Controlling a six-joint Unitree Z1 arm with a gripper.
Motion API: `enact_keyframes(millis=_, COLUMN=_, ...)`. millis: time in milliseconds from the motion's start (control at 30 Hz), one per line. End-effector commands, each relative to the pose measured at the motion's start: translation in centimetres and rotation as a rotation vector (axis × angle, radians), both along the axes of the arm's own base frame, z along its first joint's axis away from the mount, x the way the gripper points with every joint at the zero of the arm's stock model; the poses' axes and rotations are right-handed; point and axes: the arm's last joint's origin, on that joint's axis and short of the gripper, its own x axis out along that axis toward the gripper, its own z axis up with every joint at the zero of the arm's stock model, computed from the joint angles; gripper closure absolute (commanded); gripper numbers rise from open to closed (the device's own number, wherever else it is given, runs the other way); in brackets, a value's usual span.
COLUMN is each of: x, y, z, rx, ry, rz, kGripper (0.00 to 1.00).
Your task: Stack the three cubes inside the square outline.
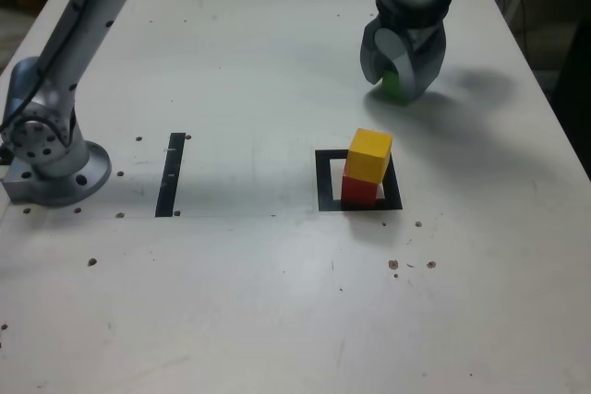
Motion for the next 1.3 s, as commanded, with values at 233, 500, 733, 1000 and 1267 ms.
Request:
enact_keyframes(millis=233, x=-1.0, y=-0.6, z=2.3, rx=0.017, ry=0.005, rz=0.078, kGripper=0.83)
enact_keyframes(millis=500, x=-4.5, y=-4.6, z=9.8, rx=0.041, ry=-0.068, rz=0.206, kGripper=0.83)
enact_keyframes(millis=733, x=-7.4, y=-9.7, z=13.7, rx=0.011, ry=-0.108, rz=0.278, kGripper=0.83)
enact_keyframes(millis=1000, x=-8.9, y=-15.1, z=14.1, rx=-0.040, ry=-0.100, rz=0.363, kGripper=0.83)
enact_keyframes(millis=1267, x=-8.9, y=-17.2, z=13.6, rx=-0.057, ry=-0.089, rz=0.379, kGripper=0.83)
